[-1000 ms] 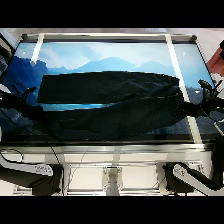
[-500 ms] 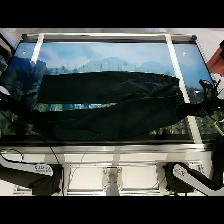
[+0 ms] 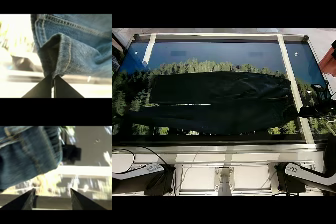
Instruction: Fold the clothes and pants, and hang the long-sleeved shirts on hangers.
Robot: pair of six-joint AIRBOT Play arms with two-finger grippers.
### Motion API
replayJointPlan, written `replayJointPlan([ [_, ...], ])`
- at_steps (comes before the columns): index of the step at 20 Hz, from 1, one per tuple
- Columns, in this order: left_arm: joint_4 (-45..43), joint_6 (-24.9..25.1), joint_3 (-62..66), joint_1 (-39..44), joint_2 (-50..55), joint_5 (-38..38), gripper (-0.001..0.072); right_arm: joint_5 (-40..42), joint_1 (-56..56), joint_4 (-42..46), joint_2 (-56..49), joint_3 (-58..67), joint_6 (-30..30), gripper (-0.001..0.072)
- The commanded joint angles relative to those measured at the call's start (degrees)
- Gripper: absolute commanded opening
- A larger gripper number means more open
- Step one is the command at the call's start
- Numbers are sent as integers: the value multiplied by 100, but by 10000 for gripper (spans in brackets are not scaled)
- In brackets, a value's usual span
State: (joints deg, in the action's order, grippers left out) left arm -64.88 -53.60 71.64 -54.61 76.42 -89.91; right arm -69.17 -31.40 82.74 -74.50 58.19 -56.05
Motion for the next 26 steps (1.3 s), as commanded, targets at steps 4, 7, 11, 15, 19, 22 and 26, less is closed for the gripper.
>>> replayJointPlan([
  [4, 579, 2, -7, -332, -387, 7, 34, -452, -157, -1364, -468, 166, 1812, 502],
  [7, 577, -94, -7, -323, -387, 9, 34, -586, -153, -1648, -737, 166, 1974, 501],
  [11, 579, -208, -7, -323, -387, 9, 34, -369, -153, -1438, -907, 168, 2015, 473],
  [15, 579, -476, -7, -321, -387, 0, 34, -136, -160, -1344, -909, 562, 2079, 473],
  [19, 577, -516, -7, -321, -389, -160, 34, -223, -160, -1351, -1010, 791, 2114, 472],
  [22, 577, -562, -7, -321, -389, -186, 34, -743, -160, -1344, -1357, 791, 2109, 434],
  [26, 575, -557, -7, -321, -389, -181, 34, -885, -160, -1360, -1484, 699, 1947, 401],
])
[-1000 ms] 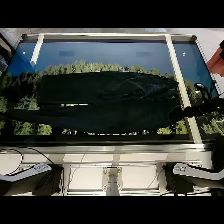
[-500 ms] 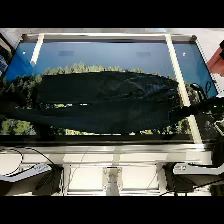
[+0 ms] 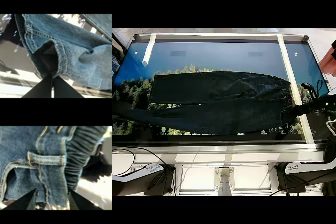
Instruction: Fold the clothes and pants, and hang the long-sleeved shirts on hangers.
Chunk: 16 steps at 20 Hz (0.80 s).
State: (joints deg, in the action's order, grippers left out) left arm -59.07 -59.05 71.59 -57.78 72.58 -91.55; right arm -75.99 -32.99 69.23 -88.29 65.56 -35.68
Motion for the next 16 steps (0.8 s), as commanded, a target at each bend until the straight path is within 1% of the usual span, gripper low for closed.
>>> replayJointPlan([
  [1, -28, -13, -2, -4, -4, -13, 34, -256, 0, -22, -105, -68, -87, 400],
  [2, -68, -15, -2, -4, -2, 0, 34, -315, 0, -22, -105, -103, -87, 397],
  [3, -92, -13, -2, -7, -2, 2, 34, -448, 0, -17, -105, -133, -87, 367],
  [6, -87, -15, -2, -7, 2, 48, 34, -949, 0, 210, -105, -146, -223, 364],
  [8, -90, -15, -2, -7, 9, 48, 34, -1025, 0, 444, -105, -146, -306, 362],
  [9, -90, -13, -2, -7, 9, 46, 34, -957, 0, 446, -105, -153, -321, 300],
  [12, -87, -15, -2, -7, 9, 48, 34, -634, 0, 442, -105, -157, -459, 47],
  [13, -87, -13, -2, -7, 9, 48, 34, -629, 0, 444, -105, -153, -514, 21],
  [16, -79, 61, 0, -7, 7, 39, 34, -831, -46, 553, -63, 116, -710, 20],
])
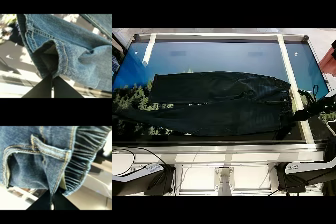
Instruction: Fold the clothes and pants, and hang the long-sleeved shirts on hangers.
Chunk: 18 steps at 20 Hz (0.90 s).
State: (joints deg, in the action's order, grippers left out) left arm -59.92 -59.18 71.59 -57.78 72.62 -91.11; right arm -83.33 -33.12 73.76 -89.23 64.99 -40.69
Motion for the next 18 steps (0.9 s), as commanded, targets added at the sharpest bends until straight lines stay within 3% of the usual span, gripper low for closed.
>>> replayJointPlan([
  [1, 46, 271, 0, -7, 2, -35, 34, -164, -122, 94, 92, 411, -304, 19],
  [3, 267, 702, 0, -9, 2, -70, 33, -275, -459, 35, 249, 997, -540, 18],
  [5, 452, 1023, 0, -9, 2, -66, 34, -232, -992, -610, 435, 1377, -708, 18],
  [7, 581, 1200, 0, -9, 2, -66, 34, -260, -1515, -1379, 599, 1403, -702, 18],
  [14, 1569, 1696, 0, -11, -9, -118, 34, -291, -2369, -1956, 662, 1403, -1401, 18],
  [18, 3370, 2487, 0, -79, -15, -570, 34, -308, -2474, -3147, 669, 1403, -1532, 18],
])
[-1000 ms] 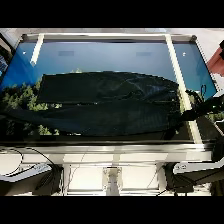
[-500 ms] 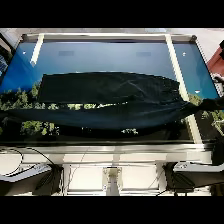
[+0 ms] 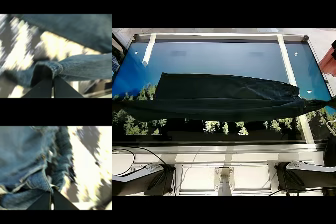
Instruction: Fold the clothes and pants, and hang the long-sleeved shirts on hangers.
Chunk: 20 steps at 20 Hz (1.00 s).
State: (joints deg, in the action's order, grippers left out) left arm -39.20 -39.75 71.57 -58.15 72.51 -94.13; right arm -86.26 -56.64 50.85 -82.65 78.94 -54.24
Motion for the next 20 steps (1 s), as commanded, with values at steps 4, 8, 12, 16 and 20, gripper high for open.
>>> replayJointPlan([
  [4, 754, 411, 2, -52, -4, -254, 33, -44, -109, -83, 11, 9, -470, 18],
  [8, -997, -299, -33, -52, -4, 33, 33, -76, -109, 1128, 9, -9, -918, 18],
  [12, -1840, -614, -350, 0, -4, 306, 33, -37, -109, 1825, 9, -149, -1327, 18],
  [16, -2371, -815, -428, 501, 9, 468, 33, -83, 116, 2090, -22, -562, -1419, 17],
  [20, -1845, -1327, -70, 1327, 138, 1296, 31, 101, 669, 2028, -254, -450, -1534, 16],
])
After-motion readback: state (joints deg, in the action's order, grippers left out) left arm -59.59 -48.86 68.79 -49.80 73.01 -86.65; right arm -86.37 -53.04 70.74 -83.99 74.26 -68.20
